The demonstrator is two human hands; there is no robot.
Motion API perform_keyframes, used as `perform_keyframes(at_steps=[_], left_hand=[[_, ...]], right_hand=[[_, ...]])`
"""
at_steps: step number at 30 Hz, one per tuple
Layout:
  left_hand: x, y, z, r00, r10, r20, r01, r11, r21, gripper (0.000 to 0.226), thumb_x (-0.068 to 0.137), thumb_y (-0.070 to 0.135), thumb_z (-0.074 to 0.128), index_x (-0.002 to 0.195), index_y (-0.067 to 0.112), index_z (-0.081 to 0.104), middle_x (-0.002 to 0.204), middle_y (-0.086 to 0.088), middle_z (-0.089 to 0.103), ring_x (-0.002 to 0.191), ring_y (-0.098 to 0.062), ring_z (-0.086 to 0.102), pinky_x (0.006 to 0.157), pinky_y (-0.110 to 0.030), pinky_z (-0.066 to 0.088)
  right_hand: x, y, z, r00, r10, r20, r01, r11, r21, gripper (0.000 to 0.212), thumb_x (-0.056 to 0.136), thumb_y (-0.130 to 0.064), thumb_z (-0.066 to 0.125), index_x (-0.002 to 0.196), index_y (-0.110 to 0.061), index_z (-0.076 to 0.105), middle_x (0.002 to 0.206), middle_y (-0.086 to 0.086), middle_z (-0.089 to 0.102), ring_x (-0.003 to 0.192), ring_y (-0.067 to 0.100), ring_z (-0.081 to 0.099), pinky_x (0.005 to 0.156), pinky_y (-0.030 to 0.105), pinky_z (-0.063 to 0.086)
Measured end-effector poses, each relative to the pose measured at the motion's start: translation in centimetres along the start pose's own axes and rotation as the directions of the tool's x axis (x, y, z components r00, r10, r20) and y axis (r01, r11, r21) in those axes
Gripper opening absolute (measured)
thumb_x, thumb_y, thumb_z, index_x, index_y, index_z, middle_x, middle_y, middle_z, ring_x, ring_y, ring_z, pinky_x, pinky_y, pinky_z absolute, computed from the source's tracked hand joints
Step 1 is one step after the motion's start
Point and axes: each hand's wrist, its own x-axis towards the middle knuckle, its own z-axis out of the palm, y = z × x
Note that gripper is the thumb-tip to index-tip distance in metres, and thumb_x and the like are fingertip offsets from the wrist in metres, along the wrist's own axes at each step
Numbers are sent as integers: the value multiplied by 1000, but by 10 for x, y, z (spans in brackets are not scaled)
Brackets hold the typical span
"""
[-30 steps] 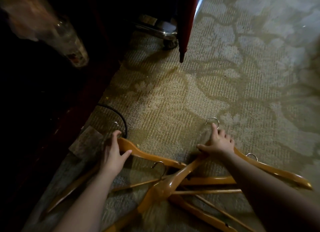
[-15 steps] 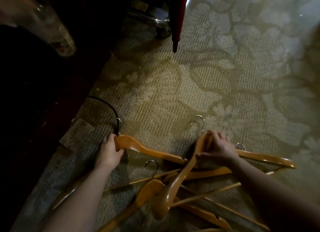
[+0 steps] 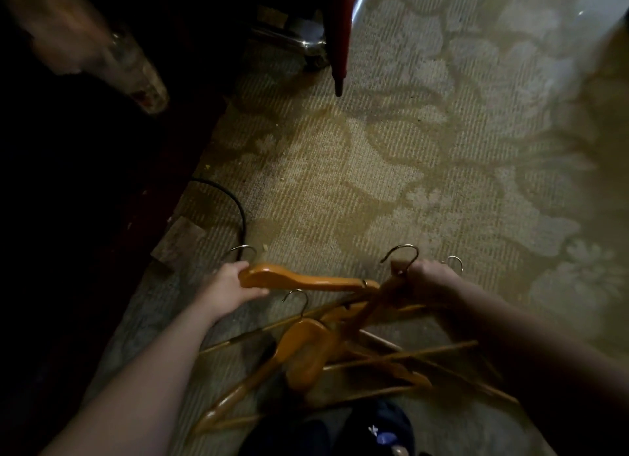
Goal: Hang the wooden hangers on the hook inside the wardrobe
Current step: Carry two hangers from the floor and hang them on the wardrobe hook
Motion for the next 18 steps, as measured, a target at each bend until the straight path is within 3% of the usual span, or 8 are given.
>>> perform_keyframes(at_steps=[2, 4, 5, 8, 12, 16, 18], left_hand=[[-22, 11, 0, 999, 23, 28, -22, 999, -45, 8, 82, 27, 68, 83, 24, 60, 82, 2, 63, 86, -20, 62, 81, -32, 46], [-47, 24, -2, 998, 46, 50, -42, 996, -84, 17, 86, 26, 62, 71, 21, 57, 71, 1, 59, 71, -16, 59, 72, -29, 46], [-54, 26, -4, 997, 52, 58, -46, 994, -103, 19, 88, 26, 60, 71, 19, 57, 69, -1, 58, 67, -16, 58, 69, -28, 46], [-92, 35, -22, 998, 3, 59, 10, 976, -216, 19, 90, 30, 56, 77, 16, 57, 65, -4, 60, 58, -17, 59, 61, -30, 47], [-155, 48, -49, 997, -50, 57, 67, 941, -333, 30, 90, 40, 53, 75, 13, 54, 57, -4, 60, 41, -12, 57, 48, -24, 46], [-233, 69, -76, 997, -71, 19, 73, 908, -413, 36, 92, 40, 50, 74, 9, 54, 52, -4, 56, 34, -8, 52, 42, -21, 44], [-276, 78, -93, 995, -81, 50, 95, 895, -436, 35, 93, 40, 49, 78, 9, 54, 56, -5, 57, 35, -8, 52, 40, -19, 45]], right_hand=[[-20, -12, 1, 997, 39, 72, -45, 995, 90, 29, 70, -50, 70, 90, -31, 61, 98, -6, 66, 97, 17, 63, 81, 32, 53], [-43, -27, 1, 987, 53, 152, -83, 977, 194, 19, 76, -36, 72, 92, -29, 63, 89, -11, 62, 94, 13, 61, 73, 21, 49], [-51, -33, 1, 985, 38, 168, -73, 976, 207, 18, 79, -31, 70, 95, -27, 63, 90, -10, 61, 97, 14, 60, 73, 18, 47], [-92, -55, -15, 980, 22, 198, -53, 987, 154, 37, 82, -37, 66, 114, -18, 60, 109, 2, 61, 107, 21, 59, 87, 29, 48], [-151, -78, -52, 966, -33, 257, -39, 962, 269, 34, 82, -40, 64, 112, -24, 61, 107, 2, 62, 98, 18, 60, 88, 36, 52], [-221, -114, -101, 947, -116, 300, 0, 934, 359, 33, 89, -40, 56, 116, -21, 61, 91, -6, 59, 81, 6, 55, 74, 20, 46], [-255, -133, -117, 954, -66, 291, -34, 944, 327, 36, 83, -49, 59, 104, -20, 63, 87, -5, 61, 80, 9, 57, 71, 20, 46]])
